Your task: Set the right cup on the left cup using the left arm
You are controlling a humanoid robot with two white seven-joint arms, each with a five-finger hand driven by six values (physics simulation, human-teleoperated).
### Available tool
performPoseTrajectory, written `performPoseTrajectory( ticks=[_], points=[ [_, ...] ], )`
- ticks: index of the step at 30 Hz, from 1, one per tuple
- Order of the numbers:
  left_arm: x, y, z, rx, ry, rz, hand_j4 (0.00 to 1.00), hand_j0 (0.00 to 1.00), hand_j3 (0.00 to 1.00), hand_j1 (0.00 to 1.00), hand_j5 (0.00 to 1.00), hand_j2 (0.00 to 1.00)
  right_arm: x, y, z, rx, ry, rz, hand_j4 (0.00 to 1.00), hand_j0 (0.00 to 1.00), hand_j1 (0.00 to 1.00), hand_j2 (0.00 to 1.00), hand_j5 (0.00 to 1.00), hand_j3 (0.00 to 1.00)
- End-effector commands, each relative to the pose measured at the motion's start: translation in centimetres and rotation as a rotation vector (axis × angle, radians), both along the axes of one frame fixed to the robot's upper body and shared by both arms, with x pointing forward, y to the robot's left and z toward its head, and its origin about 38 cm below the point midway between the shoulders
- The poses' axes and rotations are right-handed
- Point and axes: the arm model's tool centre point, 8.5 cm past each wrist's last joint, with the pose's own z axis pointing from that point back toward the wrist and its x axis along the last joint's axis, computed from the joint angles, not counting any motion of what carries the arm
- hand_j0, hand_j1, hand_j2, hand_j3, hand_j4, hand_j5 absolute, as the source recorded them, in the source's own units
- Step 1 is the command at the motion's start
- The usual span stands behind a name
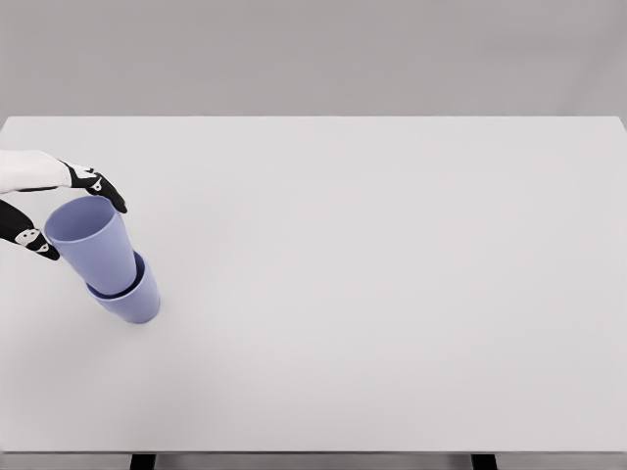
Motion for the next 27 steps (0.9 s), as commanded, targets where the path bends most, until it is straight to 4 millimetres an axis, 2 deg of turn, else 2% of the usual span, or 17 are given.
performPoseTrajectory(
  ticks=[1,27],
  points=[
    [0.04,-0.04,0.08,-0.005,0.0,0.002,0.75,0.75,0.75,0.75,0.75,0.75,0.0,0.0,0.0,0.0,0.0,-0.001,1.0,1.0,1.0,1.0,1.0,1.0],
    [-0.02,0.06,-0.12,0.007,0.0,0.001,0.86,0.86,0.86,0.86,0.86,0.86,0.0,0.0,0.0,0.0,0.0,0.001,1.0,1.0,1.0,1.0,1.0,1.0]
  ],
)
